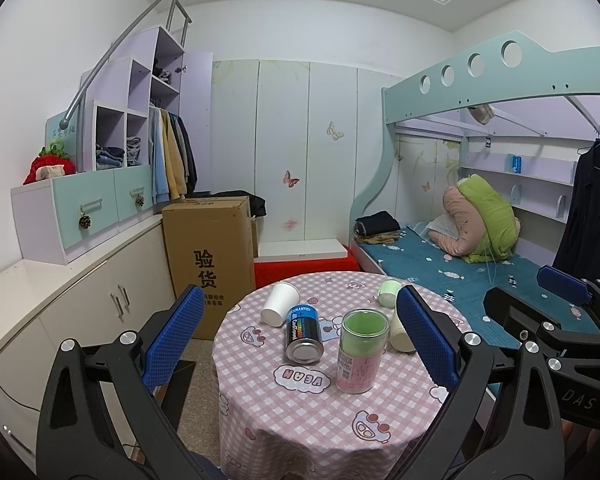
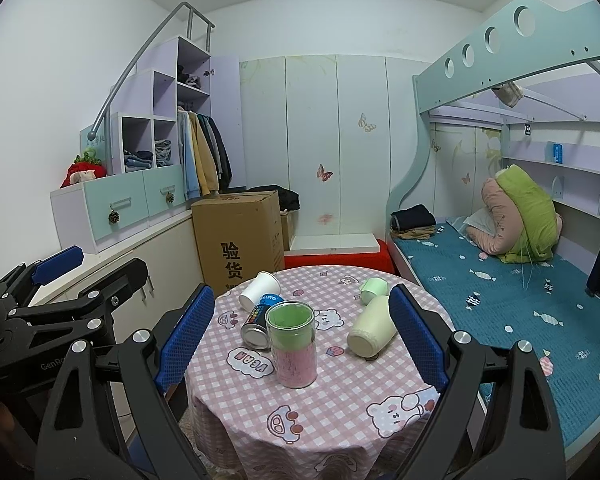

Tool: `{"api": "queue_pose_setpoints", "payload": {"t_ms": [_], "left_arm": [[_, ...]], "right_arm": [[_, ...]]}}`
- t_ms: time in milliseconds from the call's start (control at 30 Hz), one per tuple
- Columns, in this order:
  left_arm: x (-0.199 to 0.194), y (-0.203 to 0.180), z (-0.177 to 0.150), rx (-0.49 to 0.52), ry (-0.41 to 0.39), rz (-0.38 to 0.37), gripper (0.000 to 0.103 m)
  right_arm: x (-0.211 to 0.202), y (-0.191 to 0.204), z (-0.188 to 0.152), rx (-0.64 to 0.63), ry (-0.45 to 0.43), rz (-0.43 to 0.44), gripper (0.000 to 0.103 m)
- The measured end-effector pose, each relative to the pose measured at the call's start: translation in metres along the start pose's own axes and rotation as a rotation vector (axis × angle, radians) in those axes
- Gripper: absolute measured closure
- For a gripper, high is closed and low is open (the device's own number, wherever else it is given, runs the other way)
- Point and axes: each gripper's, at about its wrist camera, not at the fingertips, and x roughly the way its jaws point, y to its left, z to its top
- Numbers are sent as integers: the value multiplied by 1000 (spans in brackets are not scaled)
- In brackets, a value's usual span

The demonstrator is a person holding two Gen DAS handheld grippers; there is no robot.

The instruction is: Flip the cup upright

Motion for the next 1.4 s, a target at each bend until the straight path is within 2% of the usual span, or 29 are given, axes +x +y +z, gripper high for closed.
{"api": "queue_pose_setpoints", "payload": {"t_ms": [1400], "left_arm": [[3, 8, 2, 2, -7, 12, 6]], "right_arm": [[10, 1, -3, -3, 2, 3, 17]]}}
